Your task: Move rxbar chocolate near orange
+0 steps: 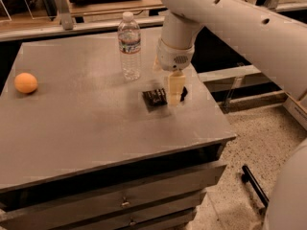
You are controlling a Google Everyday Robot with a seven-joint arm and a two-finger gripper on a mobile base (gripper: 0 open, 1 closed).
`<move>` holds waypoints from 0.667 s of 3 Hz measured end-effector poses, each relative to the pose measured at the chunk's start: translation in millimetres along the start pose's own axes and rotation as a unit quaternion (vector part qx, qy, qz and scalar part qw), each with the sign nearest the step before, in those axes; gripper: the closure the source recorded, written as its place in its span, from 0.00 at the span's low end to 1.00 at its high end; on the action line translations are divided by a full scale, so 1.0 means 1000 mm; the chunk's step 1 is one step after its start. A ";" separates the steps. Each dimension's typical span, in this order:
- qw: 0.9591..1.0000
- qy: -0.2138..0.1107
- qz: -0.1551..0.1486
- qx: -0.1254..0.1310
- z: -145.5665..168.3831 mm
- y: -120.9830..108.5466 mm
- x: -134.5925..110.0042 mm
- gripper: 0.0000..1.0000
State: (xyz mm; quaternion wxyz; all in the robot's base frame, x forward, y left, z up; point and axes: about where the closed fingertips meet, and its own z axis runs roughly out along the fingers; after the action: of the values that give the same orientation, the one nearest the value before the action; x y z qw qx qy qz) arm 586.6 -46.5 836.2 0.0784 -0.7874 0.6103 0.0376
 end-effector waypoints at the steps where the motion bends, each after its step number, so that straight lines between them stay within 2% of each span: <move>1: 1.000 -0.001 0.000 0.002 0.002 -0.001 -0.001 0.43; 2: 1.000 -0.002 -0.001 0.003 0.003 -0.003 -0.001 0.65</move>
Offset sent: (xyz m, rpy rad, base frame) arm 0.0010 0.0011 -0.0011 0.0021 -0.0024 0.0003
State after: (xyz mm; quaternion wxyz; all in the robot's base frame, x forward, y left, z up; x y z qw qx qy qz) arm 588.8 -44.0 833.6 0.0817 -0.7876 0.6097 0.0370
